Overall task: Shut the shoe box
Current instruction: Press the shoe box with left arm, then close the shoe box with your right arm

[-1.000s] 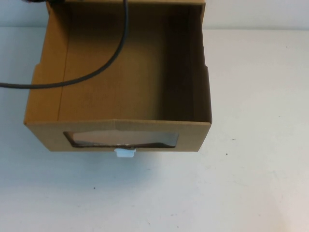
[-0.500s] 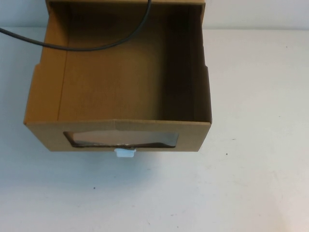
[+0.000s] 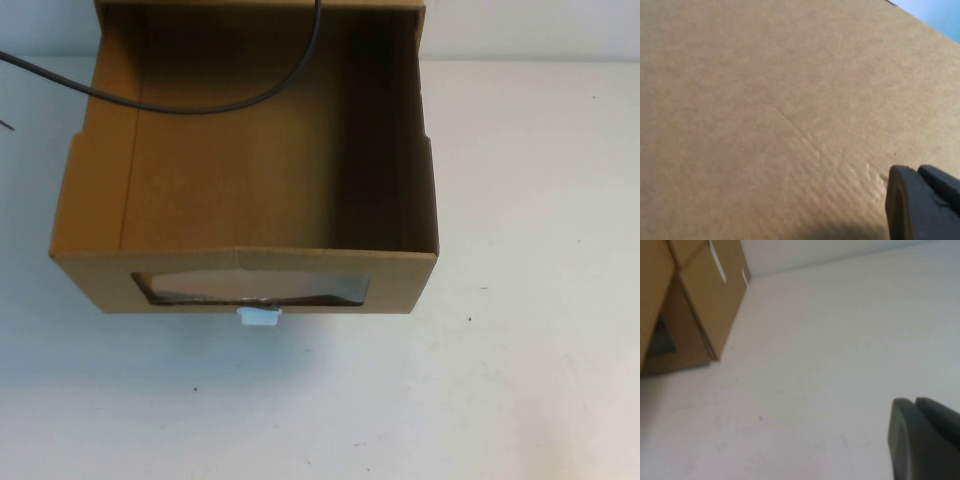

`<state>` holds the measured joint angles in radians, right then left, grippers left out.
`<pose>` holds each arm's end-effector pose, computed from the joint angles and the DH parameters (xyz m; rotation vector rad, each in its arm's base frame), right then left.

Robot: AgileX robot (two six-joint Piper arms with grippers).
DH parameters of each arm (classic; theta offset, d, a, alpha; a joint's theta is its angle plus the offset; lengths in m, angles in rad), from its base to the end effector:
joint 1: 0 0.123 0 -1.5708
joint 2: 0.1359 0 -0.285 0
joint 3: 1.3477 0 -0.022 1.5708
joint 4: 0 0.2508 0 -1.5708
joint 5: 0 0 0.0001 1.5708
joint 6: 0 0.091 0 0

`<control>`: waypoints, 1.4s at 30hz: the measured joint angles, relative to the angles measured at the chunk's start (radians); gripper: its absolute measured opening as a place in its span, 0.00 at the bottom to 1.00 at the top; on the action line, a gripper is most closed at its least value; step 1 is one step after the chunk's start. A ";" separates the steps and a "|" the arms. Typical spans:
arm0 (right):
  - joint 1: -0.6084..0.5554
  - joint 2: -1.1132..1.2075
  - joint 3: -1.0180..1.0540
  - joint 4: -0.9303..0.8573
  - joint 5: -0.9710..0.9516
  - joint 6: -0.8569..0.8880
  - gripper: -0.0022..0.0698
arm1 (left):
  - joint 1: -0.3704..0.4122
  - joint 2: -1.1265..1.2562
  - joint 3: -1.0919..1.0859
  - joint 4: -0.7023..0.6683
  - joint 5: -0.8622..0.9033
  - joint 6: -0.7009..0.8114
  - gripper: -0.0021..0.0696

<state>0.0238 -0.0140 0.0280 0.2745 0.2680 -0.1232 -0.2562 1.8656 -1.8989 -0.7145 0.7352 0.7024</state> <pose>0.0547 0.0079 0.1811 0.0515 1.7584 0.1838 0.4134 -0.1497 0.3962 0.6672 1.9276 -0.5437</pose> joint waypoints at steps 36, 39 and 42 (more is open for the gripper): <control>0.008 0.797 -0.789 0.342 0.639 -0.267 0.01 | 0.000 0.002 0.000 0.042 0.036 -0.008 0.03; 0.058 0.885 -0.854 0.347 0.642 -0.284 0.01 | 0.000 0.002 -0.002 0.049 0.036 -0.018 0.03; 0.143 0.956 -0.917 0.341 0.642 -0.287 0.01 | 0.000 0.002 -0.002 0.051 0.036 -0.024 0.03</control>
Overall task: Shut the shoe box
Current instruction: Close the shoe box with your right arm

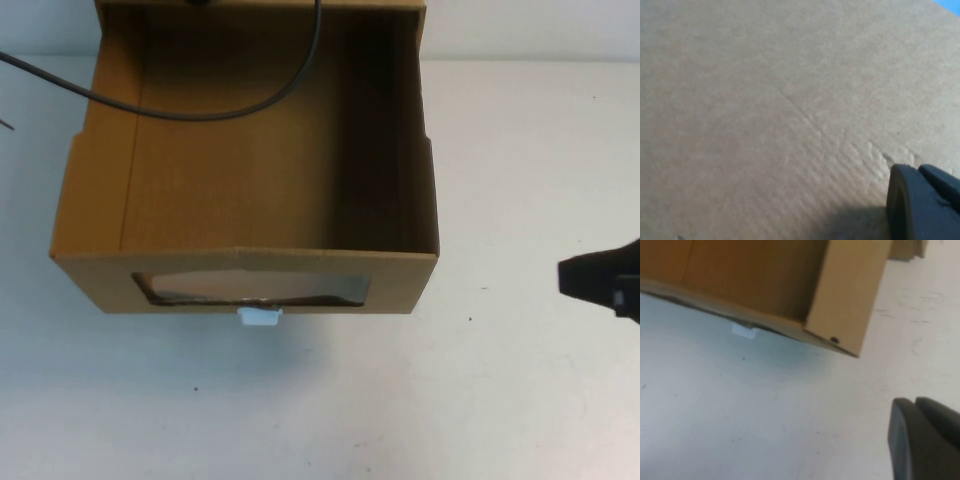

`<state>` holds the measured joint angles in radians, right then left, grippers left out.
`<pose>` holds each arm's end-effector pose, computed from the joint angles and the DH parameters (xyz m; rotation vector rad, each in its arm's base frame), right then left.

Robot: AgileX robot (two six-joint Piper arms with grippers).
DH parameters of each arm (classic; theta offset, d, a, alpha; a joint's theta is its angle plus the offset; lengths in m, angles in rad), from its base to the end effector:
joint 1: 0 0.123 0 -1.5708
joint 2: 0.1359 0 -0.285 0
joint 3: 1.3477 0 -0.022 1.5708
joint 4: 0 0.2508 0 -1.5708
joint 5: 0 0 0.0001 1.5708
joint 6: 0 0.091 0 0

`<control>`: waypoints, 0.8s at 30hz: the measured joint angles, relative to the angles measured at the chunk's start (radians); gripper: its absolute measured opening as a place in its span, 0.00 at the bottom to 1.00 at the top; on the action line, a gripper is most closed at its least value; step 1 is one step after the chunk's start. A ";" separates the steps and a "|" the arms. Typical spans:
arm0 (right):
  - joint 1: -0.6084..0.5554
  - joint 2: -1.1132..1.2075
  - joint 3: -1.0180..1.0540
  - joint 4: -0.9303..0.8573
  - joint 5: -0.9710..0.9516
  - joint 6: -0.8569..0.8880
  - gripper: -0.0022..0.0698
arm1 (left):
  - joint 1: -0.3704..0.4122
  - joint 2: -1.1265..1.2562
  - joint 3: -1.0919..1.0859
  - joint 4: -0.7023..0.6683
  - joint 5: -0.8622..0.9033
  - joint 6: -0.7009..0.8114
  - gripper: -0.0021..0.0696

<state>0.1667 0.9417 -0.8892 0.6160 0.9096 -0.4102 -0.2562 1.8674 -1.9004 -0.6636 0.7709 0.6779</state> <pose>0.1635 0.0696 0.3480 -0.4266 2.2852 0.6370 0.4124 -0.1484 0.3918 0.6957 1.9693 -0.5195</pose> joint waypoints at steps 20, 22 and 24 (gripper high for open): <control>0.742 0.327 -0.143 -0.574 -0.311 0.583 0.01 | 0.000 0.000 0.000 0.002 -0.002 -0.017 0.03; 0.746 0.361 -0.143 -0.583 -0.353 0.595 0.01 | 0.000 0.000 0.000 0.002 -0.002 -0.017 0.03; 0.748 0.391 -0.156 -0.590 -0.384 0.598 0.01 | 0.000 0.000 0.000 0.002 -0.002 -0.017 0.03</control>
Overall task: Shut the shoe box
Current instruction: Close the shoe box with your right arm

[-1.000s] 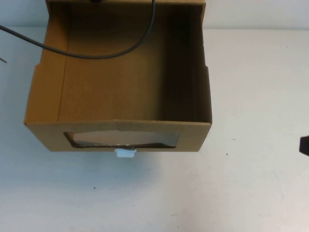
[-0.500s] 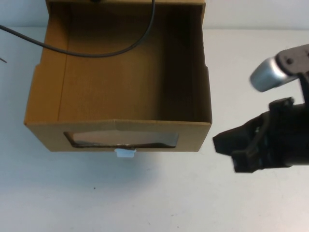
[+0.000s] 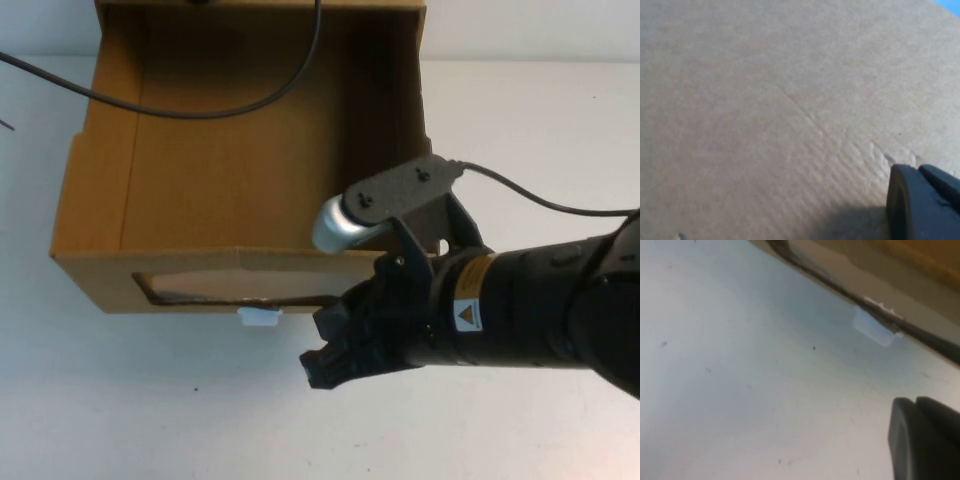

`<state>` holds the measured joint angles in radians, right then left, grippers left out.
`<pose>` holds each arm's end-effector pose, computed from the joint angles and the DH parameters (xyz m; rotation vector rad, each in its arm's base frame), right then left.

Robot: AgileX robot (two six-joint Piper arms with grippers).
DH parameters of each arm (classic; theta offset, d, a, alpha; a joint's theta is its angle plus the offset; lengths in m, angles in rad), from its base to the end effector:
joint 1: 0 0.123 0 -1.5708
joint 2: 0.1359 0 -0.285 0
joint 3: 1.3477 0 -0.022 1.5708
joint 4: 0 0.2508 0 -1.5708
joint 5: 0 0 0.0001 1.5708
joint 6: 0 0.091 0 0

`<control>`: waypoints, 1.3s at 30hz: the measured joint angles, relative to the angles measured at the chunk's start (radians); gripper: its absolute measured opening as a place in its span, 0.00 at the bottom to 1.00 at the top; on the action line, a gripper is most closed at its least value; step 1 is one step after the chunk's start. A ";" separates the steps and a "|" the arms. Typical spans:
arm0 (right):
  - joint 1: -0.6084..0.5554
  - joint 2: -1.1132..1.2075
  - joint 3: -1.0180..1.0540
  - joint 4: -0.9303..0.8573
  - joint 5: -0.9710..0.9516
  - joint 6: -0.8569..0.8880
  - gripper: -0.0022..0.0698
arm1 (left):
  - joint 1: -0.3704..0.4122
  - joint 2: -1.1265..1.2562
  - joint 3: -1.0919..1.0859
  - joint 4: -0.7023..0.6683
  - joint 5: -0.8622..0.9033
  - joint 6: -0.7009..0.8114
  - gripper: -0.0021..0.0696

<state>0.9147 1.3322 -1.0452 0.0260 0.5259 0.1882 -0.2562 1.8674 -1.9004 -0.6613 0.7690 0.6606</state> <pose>0.1753 0.2297 0.3178 -0.8235 2.2218 0.5815 0.4125 -0.1483 0.3919 0.6790 1.9760 -0.5267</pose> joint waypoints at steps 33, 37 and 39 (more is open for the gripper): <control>-0.136 0.266 -0.355 -0.051 -0.085 0.003 0.01 | 0.000 0.000 0.000 0.000 -0.009 -0.001 0.03; -0.176 0.313 -0.401 -0.051 -0.085 0.003 0.01 | 0.000 0.000 0.000 0.000 -0.009 -0.001 0.03; -0.182 0.328 -0.416 -0.051 -0.086 0.003 0.01 | 0.000 0.000 0.000 0.000 -0.009 -0.001 0.03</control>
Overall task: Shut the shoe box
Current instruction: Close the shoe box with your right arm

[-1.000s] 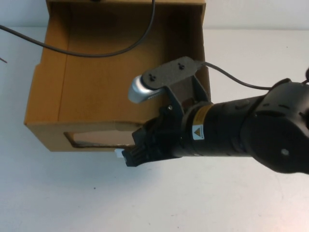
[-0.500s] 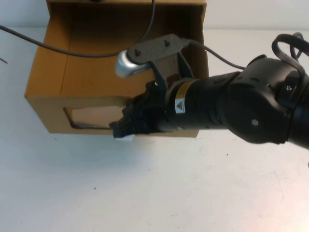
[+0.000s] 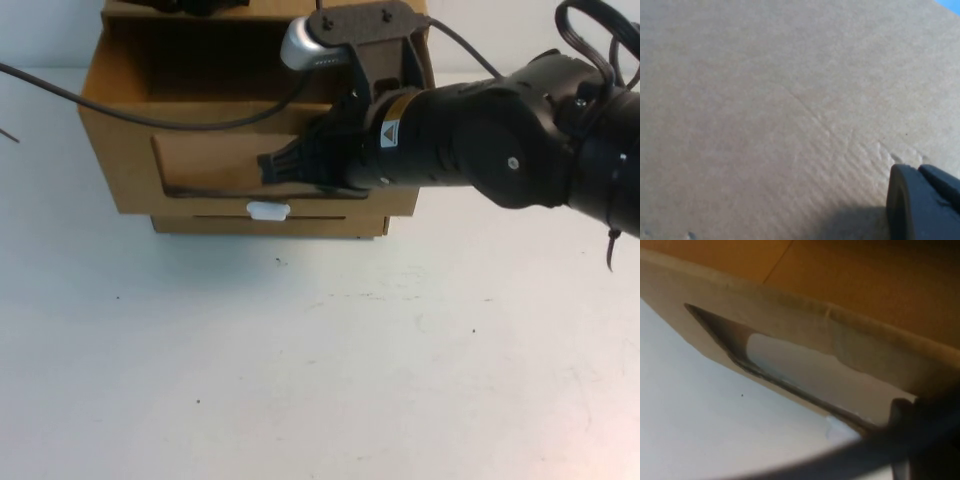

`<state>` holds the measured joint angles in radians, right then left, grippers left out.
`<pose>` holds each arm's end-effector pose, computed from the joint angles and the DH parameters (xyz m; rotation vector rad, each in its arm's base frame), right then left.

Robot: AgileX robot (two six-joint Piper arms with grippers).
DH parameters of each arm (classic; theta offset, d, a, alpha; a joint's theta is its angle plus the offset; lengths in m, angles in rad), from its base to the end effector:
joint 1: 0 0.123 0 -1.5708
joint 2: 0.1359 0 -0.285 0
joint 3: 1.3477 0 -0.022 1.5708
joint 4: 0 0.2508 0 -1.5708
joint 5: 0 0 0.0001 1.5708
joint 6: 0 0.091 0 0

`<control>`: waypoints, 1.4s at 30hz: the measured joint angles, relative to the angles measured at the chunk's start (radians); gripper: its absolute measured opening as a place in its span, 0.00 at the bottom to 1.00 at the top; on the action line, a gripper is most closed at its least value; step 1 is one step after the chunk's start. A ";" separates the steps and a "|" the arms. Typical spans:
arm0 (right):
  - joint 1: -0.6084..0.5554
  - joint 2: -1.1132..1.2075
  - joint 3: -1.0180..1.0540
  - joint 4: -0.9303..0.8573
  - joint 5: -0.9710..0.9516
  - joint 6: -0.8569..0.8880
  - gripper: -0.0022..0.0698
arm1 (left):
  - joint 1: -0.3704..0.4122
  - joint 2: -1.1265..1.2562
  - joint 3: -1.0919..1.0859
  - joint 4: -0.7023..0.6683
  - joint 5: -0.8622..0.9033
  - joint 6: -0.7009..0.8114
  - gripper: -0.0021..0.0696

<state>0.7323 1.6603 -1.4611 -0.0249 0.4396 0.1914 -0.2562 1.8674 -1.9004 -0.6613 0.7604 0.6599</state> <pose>0.2928 0.2619 0.3469 -0.5962 2.0833 0.5171 0.4131 -0.1481 0.3924 0.6725 1.9707 -0.5234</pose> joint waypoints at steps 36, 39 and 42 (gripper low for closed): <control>-0.109 -0.049 -0.087 0.216 0.179 -0.175 0.01 | 0.006 0.000 0.000 -0.006 -0.002 0.000 0.03; -0.113 -0.026 -0.088 0.222 0.177 -0.177 0.01 | 0.007 0.000 0.000 -0.006 -0.002 0.000 0.03; -0.113 -0.006 -0.088 0.224 0.152 -0.177 0.01 | 0.007 0.000 0.000 -0.006 -0.002 0.000 0.03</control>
<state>0.6192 1.6545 -1.5495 0.1991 0.5914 0.0147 -0.2488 1.8674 -1.9004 -0.6672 0.7582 0.6599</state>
